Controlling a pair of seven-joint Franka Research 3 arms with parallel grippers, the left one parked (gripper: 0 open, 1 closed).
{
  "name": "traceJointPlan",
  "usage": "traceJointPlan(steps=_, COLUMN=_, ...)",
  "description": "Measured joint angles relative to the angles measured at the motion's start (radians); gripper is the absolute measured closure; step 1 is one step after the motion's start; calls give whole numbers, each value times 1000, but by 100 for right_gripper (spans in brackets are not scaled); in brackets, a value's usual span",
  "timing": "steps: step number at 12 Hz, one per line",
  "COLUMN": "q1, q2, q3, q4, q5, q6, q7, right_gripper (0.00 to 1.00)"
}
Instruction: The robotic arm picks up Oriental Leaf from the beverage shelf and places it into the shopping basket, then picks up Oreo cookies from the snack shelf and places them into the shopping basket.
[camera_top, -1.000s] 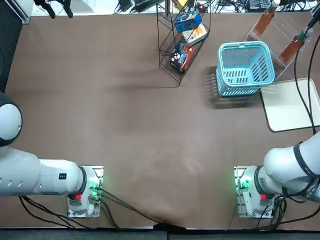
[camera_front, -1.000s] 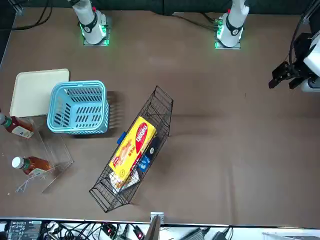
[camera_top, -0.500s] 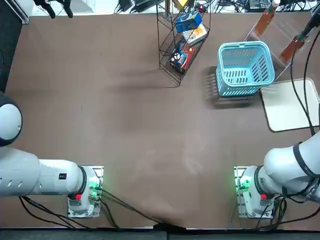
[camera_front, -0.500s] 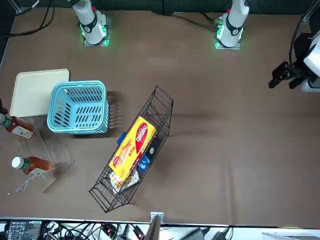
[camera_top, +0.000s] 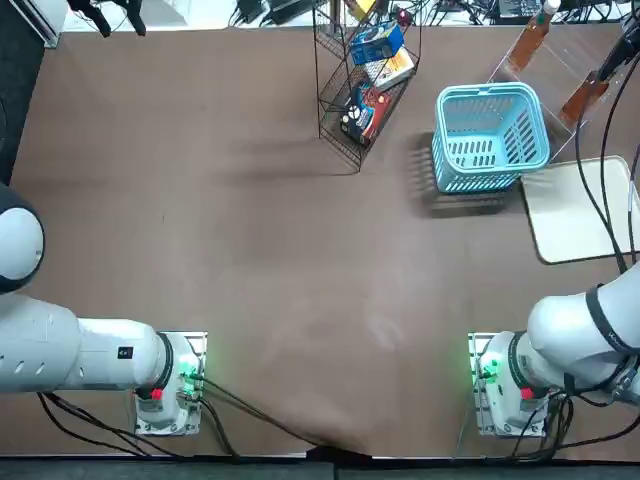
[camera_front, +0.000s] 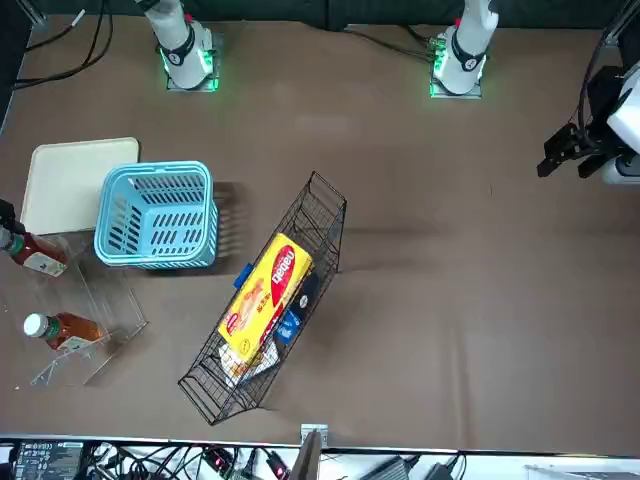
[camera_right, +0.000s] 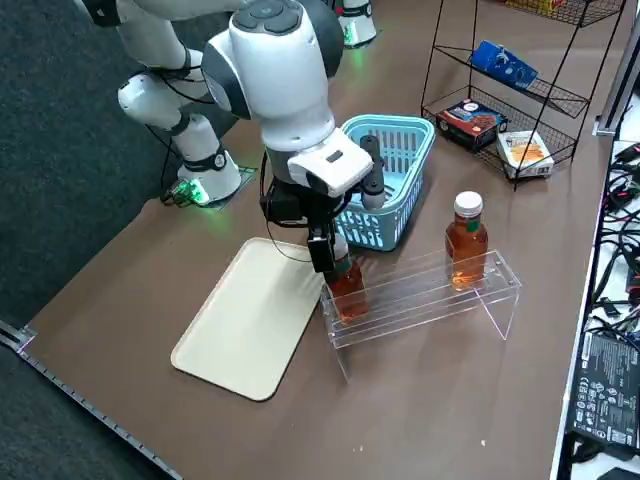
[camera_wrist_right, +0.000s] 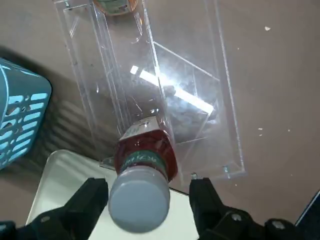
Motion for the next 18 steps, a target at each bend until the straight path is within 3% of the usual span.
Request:
traceJointPlan(steps=8, q1=1, q2=32, q3=10, q4=-33, q5=10, q6=59, q7=-1, right_gripper=0)
traceJointPlan(steps=18, q1=-2, q2=21, q3=9, q4=-35, q5=10, q6=47, q7=-11, right_gripper=0)
